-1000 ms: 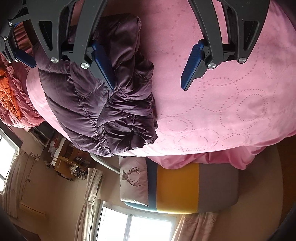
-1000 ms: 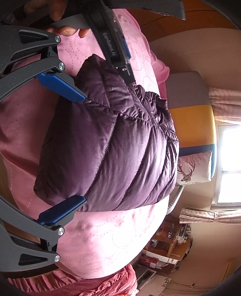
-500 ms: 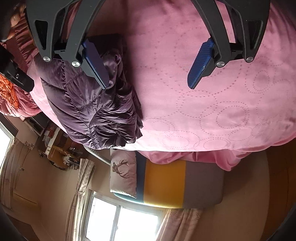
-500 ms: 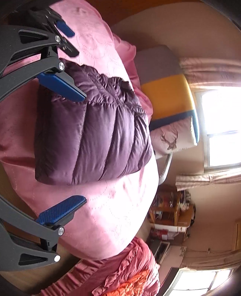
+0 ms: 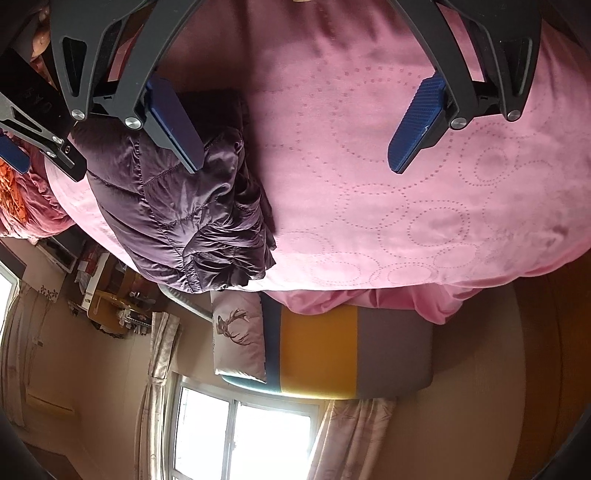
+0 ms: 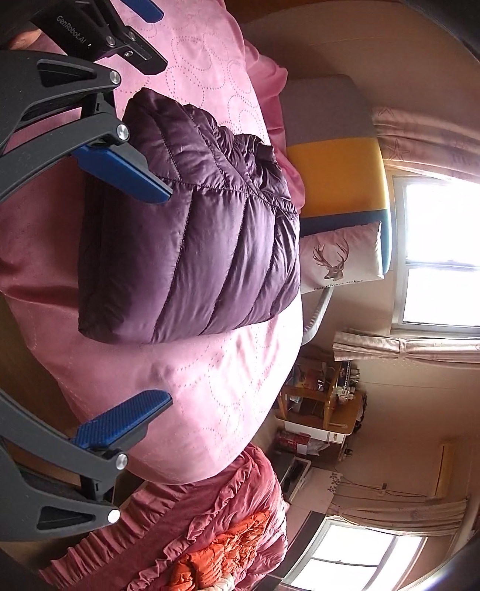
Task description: Fold large clothes
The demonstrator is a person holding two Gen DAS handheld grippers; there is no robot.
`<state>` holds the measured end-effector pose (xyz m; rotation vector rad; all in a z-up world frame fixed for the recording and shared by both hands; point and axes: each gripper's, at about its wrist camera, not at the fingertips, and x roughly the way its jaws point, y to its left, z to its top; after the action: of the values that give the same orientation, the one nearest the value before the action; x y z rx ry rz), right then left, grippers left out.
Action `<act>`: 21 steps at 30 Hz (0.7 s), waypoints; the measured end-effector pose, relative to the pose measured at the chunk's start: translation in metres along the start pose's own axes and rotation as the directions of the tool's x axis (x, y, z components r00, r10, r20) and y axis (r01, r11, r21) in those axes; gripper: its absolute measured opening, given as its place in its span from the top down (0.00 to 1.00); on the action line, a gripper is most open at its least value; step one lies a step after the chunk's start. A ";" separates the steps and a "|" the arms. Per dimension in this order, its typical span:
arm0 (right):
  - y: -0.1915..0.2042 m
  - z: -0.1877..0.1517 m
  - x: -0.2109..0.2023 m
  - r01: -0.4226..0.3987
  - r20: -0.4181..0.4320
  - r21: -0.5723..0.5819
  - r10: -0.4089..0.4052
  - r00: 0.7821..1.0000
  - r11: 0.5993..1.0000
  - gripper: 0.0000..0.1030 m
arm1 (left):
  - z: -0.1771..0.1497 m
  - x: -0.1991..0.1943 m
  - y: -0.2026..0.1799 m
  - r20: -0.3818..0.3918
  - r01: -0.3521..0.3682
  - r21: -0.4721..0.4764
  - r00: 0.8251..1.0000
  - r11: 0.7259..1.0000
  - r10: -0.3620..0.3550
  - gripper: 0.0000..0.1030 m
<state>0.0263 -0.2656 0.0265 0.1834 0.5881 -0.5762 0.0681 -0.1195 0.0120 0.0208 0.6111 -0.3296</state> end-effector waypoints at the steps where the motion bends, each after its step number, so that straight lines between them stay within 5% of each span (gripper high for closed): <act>1: -0.001 0.000 0.000 -0.001 -0.002 0.003 0.001 1.000 1.000 0.02 | 0.001 0.000 -0.002 -0.002 0.002 0.003 1.000 1.000 -0.002 0.04; 21: -0.010 -0.004 0.003 -0.036 -0.030 0.038 0.037 0.999 0.999 0.02 | 0.001 -0.002 -0.023 -0.009 -0.018 0.071 1.000 0.997 0.018 0.04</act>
<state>0.0205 -0.2743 0.0221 0.2378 0.6027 -0.5498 0.0603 -0.1411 0.0160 0.0956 0.6082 -0.3337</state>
